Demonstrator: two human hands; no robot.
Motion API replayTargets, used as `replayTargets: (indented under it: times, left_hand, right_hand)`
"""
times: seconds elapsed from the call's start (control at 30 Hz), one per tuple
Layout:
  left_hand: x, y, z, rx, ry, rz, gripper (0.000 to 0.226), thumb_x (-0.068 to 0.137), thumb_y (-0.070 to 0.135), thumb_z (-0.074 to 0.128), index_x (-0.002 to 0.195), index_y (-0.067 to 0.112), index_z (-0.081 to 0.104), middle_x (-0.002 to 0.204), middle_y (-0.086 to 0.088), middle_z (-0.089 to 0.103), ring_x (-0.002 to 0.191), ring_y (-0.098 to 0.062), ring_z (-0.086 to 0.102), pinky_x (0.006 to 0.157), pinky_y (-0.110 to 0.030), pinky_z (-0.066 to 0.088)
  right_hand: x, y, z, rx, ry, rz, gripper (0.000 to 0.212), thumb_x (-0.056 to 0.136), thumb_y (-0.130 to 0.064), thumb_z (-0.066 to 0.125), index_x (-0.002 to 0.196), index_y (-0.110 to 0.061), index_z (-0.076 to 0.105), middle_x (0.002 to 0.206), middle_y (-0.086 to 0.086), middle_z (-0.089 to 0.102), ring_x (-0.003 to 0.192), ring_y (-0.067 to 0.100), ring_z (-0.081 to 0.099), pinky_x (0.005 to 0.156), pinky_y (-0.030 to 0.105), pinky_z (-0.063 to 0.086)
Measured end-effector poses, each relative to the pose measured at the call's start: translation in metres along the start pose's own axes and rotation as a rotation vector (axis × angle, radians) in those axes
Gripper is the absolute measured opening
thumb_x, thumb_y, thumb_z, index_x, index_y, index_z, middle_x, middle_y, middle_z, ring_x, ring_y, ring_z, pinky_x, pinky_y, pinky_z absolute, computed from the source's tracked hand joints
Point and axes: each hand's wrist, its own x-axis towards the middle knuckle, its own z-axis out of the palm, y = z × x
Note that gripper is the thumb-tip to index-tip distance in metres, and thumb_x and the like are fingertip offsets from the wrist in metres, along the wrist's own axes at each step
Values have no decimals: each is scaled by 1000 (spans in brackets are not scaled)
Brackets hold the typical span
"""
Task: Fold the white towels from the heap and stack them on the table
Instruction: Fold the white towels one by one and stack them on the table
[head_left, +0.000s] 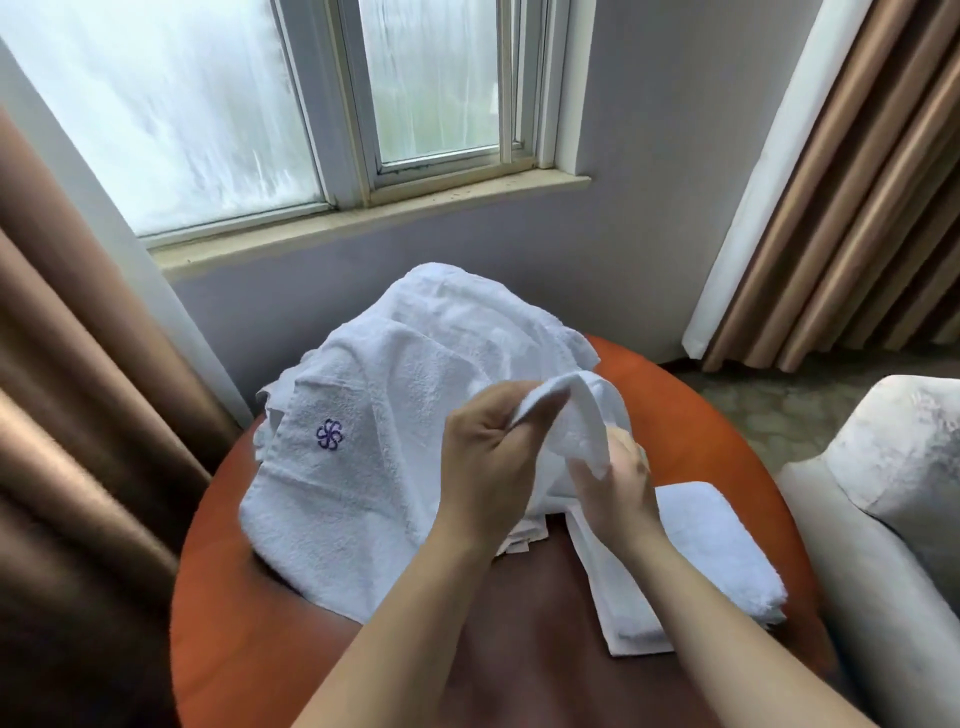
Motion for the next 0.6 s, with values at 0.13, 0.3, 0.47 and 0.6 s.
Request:
replayTargets:
  times: [0.13, 0.3, 0.47, 0.6]
  left_hand:
    - [15, 6, -9, -208, 171, -38, 53, 84, 38, 64, 52, 8, 34, 58, 5, 28, 57, -11, 26, 55, -24, 24]
    - [30, 7, -32, -136, 307, -43, 39, 86, 38, 61, 53, 18, 53, 61, 5, 38, 61, -12, 36, 60, -23, 34]
    - [44, -13, -55, 189, 390, -94, 46, 95, 31, 57, 56, 20, 36, 62, 11, 38, 57, -3, 38, 61, -21, 34]
    - [49, -40, -65, 323, 394, -342, 34, 95, 32, 54, 69, 19, 37, 60, 7, 39, 56, -14, 37, 59, -33, 35]
  right_hand:
    - [23, 23, -11, -137, -13, -34, 107, 66, -94, 8, 105, -14, 68, 108, 8, 62, 105, 32, 52, 85, 34, 34]
    - [45, 17, -26, -132, 36, 33, 108, 69, -89, 2, 105, -13, 70, 117, 14, 61, 109, 36, 50, 87, 39, 38]
    - [63, -44, -40, -290, -95, 32, 17, 94, -16, 39, 100, -11, 55, 104, 21, 62, 93, 40, 53, 73, 37, 38]
    - [76, -96, -53, -408, -448, 68, 12, 85, -26, 48, 87, -26, 59, 105, 3, 62, 98, 25, 55, 84, 32, 44]
